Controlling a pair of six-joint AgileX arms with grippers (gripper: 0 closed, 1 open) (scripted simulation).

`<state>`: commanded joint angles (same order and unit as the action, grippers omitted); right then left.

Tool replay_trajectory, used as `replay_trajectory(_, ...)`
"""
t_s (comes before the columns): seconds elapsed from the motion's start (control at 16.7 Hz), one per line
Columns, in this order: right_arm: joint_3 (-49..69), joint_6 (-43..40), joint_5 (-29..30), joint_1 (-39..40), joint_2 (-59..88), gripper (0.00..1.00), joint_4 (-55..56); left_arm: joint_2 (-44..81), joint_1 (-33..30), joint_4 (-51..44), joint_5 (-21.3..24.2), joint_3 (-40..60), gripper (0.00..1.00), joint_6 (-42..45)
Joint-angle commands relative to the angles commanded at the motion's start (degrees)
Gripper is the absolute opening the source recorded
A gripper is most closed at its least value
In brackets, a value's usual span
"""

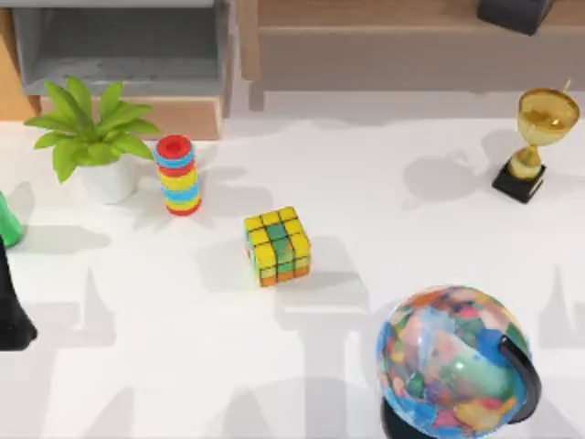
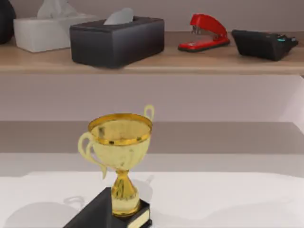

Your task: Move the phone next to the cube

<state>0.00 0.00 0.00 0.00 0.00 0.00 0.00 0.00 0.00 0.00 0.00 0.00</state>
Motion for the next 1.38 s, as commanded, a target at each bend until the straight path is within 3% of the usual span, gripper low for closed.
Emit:
replay_trajectory(0.42, 8.01, -5.86, -0.08, -2.54, 8.51, 1.0, -5.7, 0.0, 0.0, 0.0, 0.0, 0.0, 1.0, 0.0)
replay_trajectory(1.38, 60.88, -38.78, -0.9, -16.55, 79.19, 1.0, -38.2, 0.0, 0.0, 0.0, 0.0, 0.0, 1.0, 0.0)
